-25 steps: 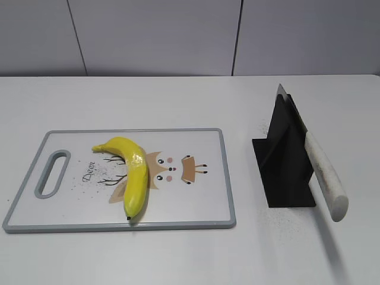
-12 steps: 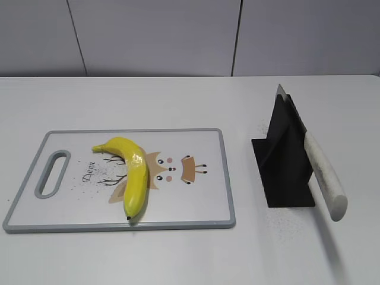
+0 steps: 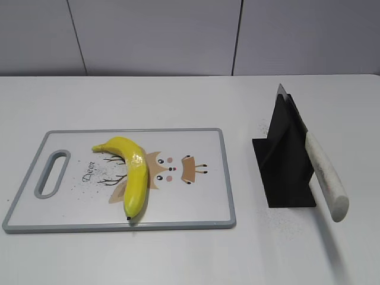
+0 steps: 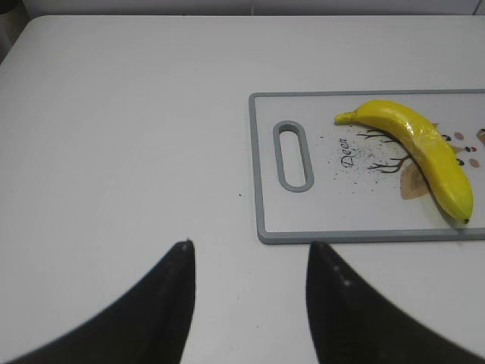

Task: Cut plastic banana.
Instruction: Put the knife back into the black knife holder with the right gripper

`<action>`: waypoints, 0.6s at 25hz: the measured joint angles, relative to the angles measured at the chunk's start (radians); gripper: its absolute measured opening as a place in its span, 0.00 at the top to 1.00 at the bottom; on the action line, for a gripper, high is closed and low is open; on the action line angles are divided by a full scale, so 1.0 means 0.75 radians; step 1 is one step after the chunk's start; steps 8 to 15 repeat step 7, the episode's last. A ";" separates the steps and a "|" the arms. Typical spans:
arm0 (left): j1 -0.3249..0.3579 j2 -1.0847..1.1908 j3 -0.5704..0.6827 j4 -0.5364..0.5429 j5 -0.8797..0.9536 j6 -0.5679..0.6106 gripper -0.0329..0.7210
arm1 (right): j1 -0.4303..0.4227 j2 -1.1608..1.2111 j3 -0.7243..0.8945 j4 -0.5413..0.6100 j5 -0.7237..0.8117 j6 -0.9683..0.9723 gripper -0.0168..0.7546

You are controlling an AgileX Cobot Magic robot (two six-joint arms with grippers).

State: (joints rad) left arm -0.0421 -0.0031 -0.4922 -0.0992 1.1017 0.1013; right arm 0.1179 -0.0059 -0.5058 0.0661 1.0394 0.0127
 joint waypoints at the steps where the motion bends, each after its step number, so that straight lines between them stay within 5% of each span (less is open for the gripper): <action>1: 0.000 0.000 0.000 0.000 0.000 0.000 0.34 | 0.000 0.000 0.000 0.000 0.000 0.000 0.22; 15: 0.000 0.000 0.000 0.000 0.000 0.000 0.34 | 0.000 0.000 0.000 0.000 0.000 0.001 0.22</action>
